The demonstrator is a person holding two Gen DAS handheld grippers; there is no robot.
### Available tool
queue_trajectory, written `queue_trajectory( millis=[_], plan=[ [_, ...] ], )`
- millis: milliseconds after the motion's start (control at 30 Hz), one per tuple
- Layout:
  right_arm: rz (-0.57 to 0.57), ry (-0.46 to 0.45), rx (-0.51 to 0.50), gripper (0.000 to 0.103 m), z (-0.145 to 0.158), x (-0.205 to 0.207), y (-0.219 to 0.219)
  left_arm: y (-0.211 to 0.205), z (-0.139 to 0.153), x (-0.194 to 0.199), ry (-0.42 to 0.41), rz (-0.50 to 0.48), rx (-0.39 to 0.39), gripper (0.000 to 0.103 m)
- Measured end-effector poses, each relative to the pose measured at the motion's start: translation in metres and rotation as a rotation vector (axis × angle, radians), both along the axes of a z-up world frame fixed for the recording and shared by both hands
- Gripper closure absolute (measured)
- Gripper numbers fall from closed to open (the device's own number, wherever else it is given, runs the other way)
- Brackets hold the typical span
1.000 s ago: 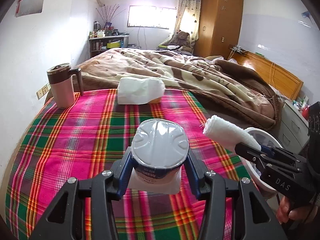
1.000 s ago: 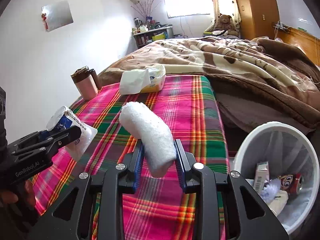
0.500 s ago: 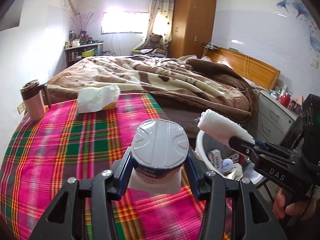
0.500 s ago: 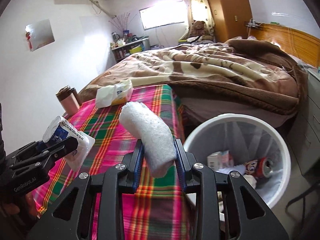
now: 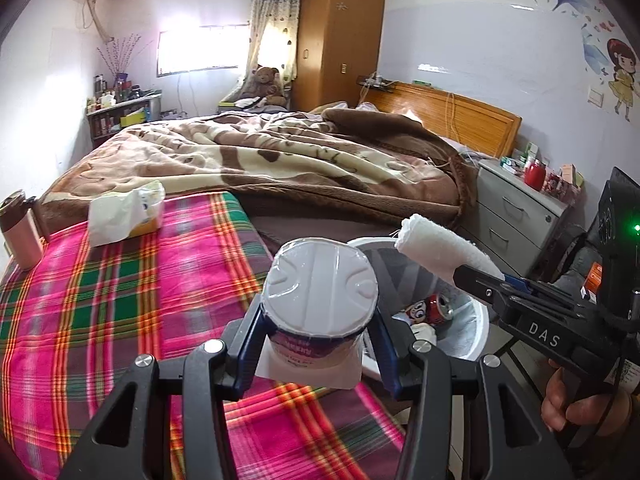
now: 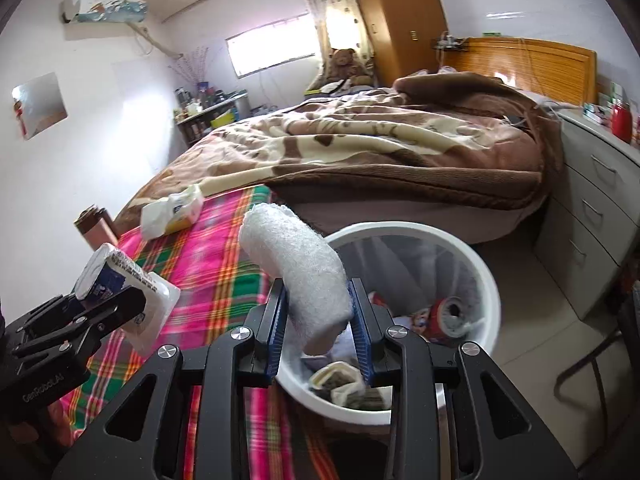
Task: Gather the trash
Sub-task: 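Carry the yogurt cup and white foam sleeve over the wastebasket, then open both tools to drop the cup and sleeve into the wastebasket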
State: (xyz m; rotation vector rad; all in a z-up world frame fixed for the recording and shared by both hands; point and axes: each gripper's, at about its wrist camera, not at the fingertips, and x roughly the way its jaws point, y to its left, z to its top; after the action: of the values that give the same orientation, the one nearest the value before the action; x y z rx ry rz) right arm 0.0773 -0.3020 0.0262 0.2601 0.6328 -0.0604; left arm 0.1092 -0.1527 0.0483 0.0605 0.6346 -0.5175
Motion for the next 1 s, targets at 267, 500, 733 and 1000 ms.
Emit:
queue_trajectory(
  millis=[267,500,733,1000],
  plan=[
    [-0.101,0.053,-0.008,0.070,-0.015,0.000,-0.033,-0.040,-0.012,0.005,0.033,-0.069,0.008,0.052],
    [-0.143,0.097,-0.005,0.069,-0.027,0.003,-0.050,-0.068,-0.018,0.007,0.048,-0.106,0.016,0.052],
    [-0.162,0.115,-0.005,0.069,-0.031,0.003,-0.060,-0.086,-0.024,0.014,0.063,-0.118,0.031,0.052],
    [-0.141,0.127,-0.016,0.069,-0.038,0.012,-0.067,-0.101,-0.032,0.020,0.085,-0.125,0.038,0.052]
  ],
)
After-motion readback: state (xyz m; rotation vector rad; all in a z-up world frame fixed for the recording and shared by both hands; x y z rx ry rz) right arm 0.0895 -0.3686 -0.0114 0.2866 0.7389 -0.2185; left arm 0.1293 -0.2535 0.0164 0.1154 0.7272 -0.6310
